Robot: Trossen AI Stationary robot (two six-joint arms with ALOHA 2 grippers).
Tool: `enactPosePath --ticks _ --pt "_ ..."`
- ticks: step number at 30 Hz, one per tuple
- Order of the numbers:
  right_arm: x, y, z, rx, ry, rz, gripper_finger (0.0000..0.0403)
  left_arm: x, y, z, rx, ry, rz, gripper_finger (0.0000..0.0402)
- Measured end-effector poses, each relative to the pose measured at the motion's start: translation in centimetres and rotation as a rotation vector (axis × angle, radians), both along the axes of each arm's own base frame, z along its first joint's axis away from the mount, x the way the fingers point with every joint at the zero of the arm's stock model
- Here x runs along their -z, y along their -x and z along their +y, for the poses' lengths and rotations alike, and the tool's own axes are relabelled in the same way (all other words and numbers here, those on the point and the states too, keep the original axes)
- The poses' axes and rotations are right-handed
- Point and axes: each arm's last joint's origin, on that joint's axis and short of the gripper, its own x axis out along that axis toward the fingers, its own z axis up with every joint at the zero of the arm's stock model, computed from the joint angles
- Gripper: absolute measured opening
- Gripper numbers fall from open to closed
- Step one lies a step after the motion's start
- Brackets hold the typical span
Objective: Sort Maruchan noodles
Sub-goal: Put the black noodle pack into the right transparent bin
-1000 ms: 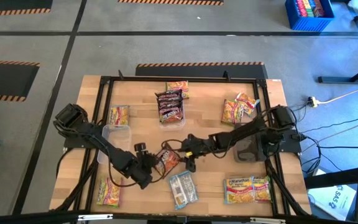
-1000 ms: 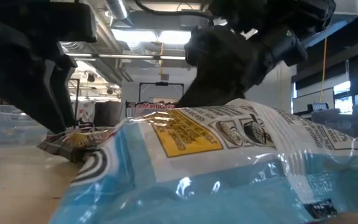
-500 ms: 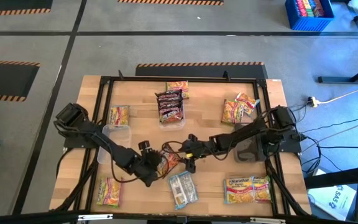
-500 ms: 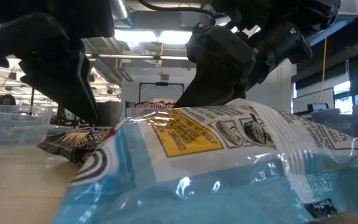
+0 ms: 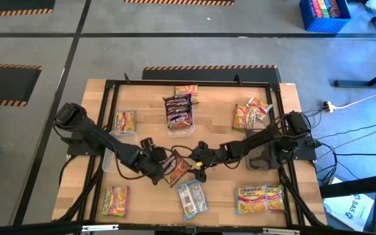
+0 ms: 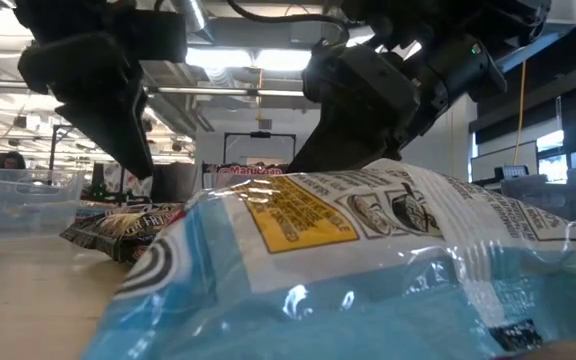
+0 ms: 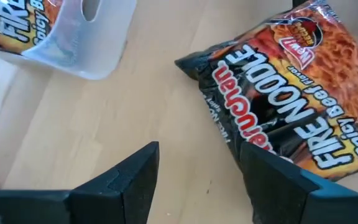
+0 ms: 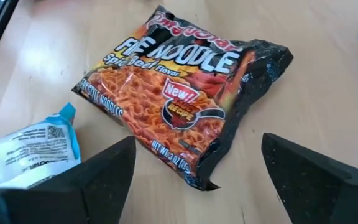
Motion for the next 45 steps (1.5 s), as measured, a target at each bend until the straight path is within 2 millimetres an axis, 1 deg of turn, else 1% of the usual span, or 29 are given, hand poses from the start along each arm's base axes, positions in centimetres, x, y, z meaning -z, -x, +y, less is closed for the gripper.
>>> enactPosePath --ticks 3,5,8,13,16,20,23,26,32,36,38,40,45 --pt "0.0 0.0 0.0 -0.008 -0.002 -0.005 0.0332 0.2 0.4 0.8 0.026 0.014 0.033 0.0220" --pt "0.0 0.0 0.0 -0.009 -0.002 -0.005 0.0332 0.6 0.1 1.3 0.053 0.078 0.015 0.0219" --pt "0.0 0.0 0.0 -0.009 -0.002 -0.004 0.0333 0.8 -0.4 2.6 0.082 0.182 -0.046 0.0219" --pt "0.0 0.0 0.0 -0.010 -0.001 -0.005 0.0333 2.1 -0.4 5.7 0.025 0.339 -0.090 0.0218" --pt "0.0 0.0 0.0 -0.011 0.003 0.001 0.0333 2.9 -0.2 6.5 -0.009 0.442 -0.108 0.0218" --pt "0.0 0.0 0.0 0.001 0.025 -0.010 0.0333 3.4 -0.1 6.3 -0.015 0.472 -0.120 0.0218" --pt "0.2 -0.1 -0.2 0.054 0.040 -0.017 0.0333 3.4 0.0 6.1 -0.021 0.447 -0.126 0.0218" --pt "0.6 -0.2 -0.2 0.060 0.044 -0.014 0.0333 3.5 0.0 6.0 -0.029 0.433 -0.131 0.0218" --pt "0.5 -0.3 -0.3 0.076 0.058 -0.032 0.0333 3.4 0.0 5.9 -0.026 0.437 -0.136 0.0218" --pt "0.8 -0.5 -0.2 0.060 0.086 -0.038 0.0333 3.5 -0.1 5.9 -0.029 0.449 -0.166 0.0218" --pt "1.1 -0.5 -0.2 0.034 0.118 -0.037 0.0333 3.8 0.0 5.9 -0.037 0.470 -0.192 0.0218" --pt "1.3 -1.0 -0.1 0.004 0.121 -0.085 0.0333 4.1 0.2 5.9 -0.052 0.482 -0.202 0.0218" --pt "1.8 -1.0 -0.1 -0.015 0.173 -0.078 0.0333 4.9 0.6 6.1 -0.081 0.523 -0.239 0.0218"
